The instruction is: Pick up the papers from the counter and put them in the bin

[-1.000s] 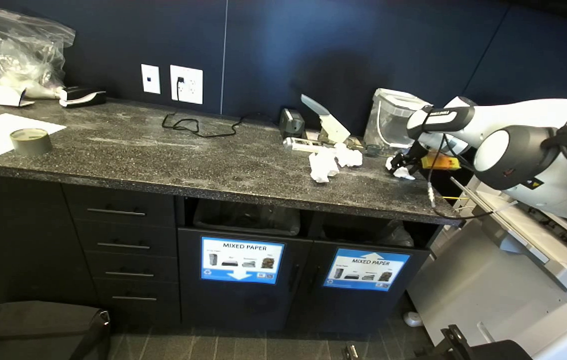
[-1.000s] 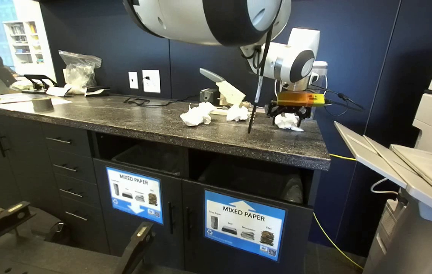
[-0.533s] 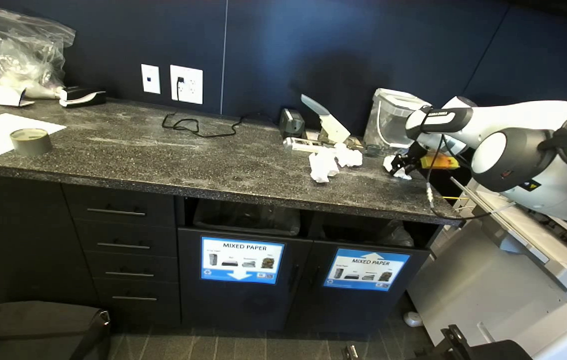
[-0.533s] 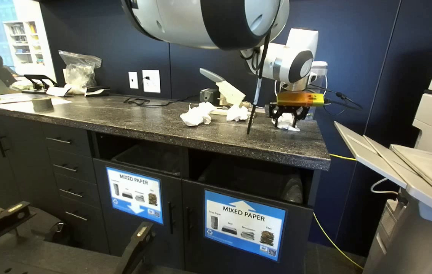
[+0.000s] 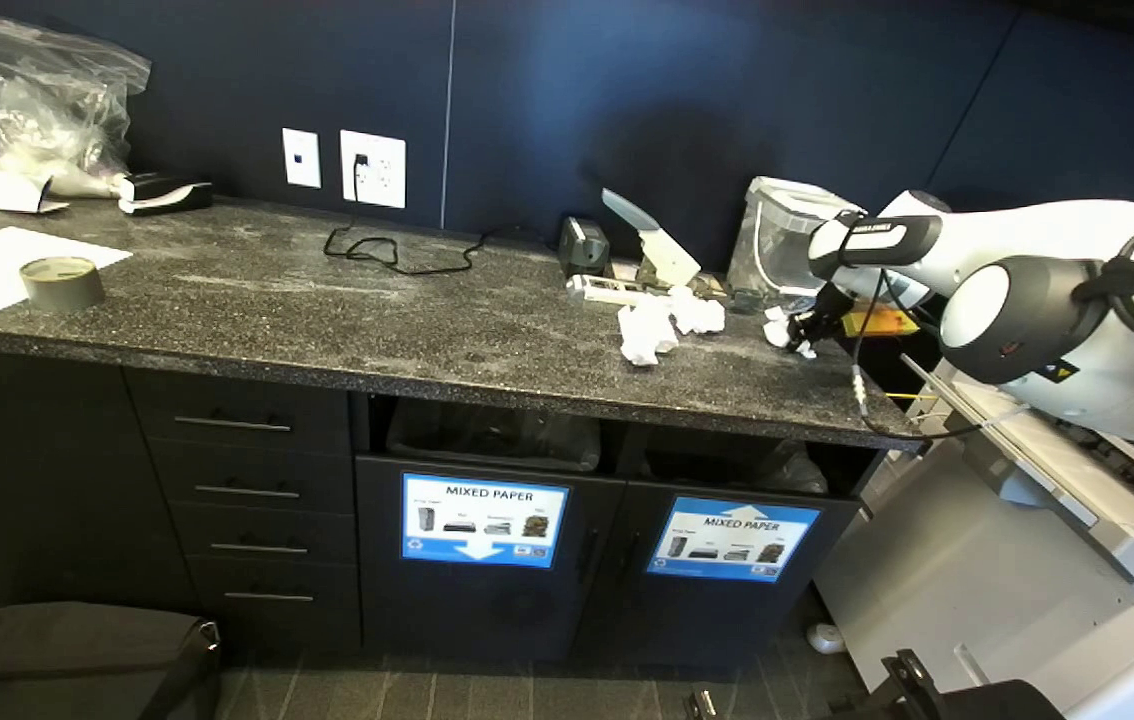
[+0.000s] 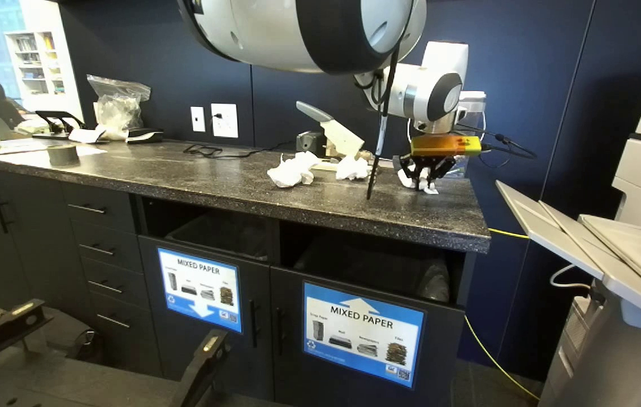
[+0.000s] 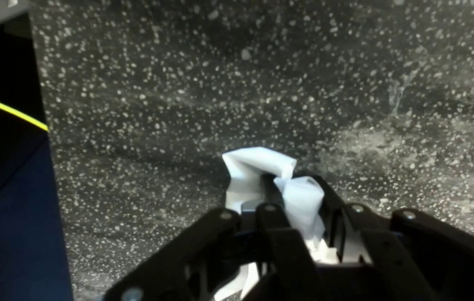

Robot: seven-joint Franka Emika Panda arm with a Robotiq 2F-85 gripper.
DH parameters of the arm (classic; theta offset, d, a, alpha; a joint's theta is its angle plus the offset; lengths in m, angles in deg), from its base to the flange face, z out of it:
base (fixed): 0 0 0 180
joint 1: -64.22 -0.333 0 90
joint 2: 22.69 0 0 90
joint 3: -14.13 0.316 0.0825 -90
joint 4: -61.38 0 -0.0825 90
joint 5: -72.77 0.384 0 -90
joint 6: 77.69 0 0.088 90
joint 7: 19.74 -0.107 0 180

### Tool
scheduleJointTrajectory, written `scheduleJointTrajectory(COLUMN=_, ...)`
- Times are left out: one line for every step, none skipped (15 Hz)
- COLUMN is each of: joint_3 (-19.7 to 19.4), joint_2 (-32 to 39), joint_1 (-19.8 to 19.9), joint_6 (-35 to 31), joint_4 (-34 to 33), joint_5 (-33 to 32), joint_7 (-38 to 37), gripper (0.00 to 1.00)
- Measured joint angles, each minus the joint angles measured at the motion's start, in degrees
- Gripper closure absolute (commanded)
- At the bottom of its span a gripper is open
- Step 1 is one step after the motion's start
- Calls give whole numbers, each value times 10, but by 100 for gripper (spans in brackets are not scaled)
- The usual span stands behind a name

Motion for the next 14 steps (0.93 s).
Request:
scheduleJointTrajectory(joint_3=-2, joint_2=0, joint_1=-2, joint_6=7, joint_4=-2, joint_5=-6, joint_7=3, gripper=87)
scheduleJointTrajectory(joint_3=-4, joint_2=-1, joint_1=-5, joint_6=15, joint_4=-4, joint_5=-14, joint_7=5, gripper=85)
scheduleJointTrajectory(joint_3=-8, joint_2=-1, joint_1=-9, joint_6=23, joint_4=-6, joint_5=-23, joint_7=8, gripper=86)
scheduleJointTrajectory(joint_3=-12, joint_2=-2, joint_1=-13, joint_6=31, joint_4=-7, joint_5=-32, joint_7=10, gripper=86)
scheduleJointTrajectory(joint_3=-17, joint_2=-4, joint_1=-18, joint_6=39, joint_4=-8, joint_5=-42, joint_7=11, gripper=86)
scheduleJointTrajectory(joint_3=-22, joint_2=-5, joint_1=-24, joint_6=47, joint_4=-8, joint_5=-51, joint_7=11, gripper=85)
scheduleJointTrajectory(joint_3=-27, joint_2=-7, joint_1=-29, joint_6=55, joint_4=-8, joint_5=-59, joint_7=11, gripper=86)
scheduleJointTrajectory(joint_3=-31, joint_2=-9, joint_1=-34, joint_6=61, joint_4=-8, joint_5=-66, joint_7=11, gripper=86)
scheduleJointTrajectory(joint_3=-33, joint_2=-10, joint_1=-38, joint_6=67, joint_4=-7, joint_5=-68, joint_7=11, gripper=86)
scheduleJointTrajectory(joint_3=-33, joint_2=-11, joint_1=-42, joint_6=72, joint_4=-7, joint_5=-69, joint_7=11, gripper=86)
scheduleJointTrajectory(joint_3=-33, joint_2=-12, joint_1=-45, joint_6=77, joint_4=-7, joint_5=-69, joint_7=11, gripper=86)
scheduleJointTrajectory(joint_3=-33, joint_2=-14, joint_1=-48, joint_6=81, joint_4=-6, joint_5=-69, joint_7=11, gripper=86)
scheduleJointTrajectory(joint_3=-33, joint_2=-16, joint_1=-51, joint_6=85, joint_4=-4, joint_5=-69, joint_7=9, gripper=86)
scheduleJointTrajectory(joint_3=-33, joint_2=-18, joint_1=-54, joint_6=89, joint_4=-1, joint_5=-69, joint_7=7, gripper=86)
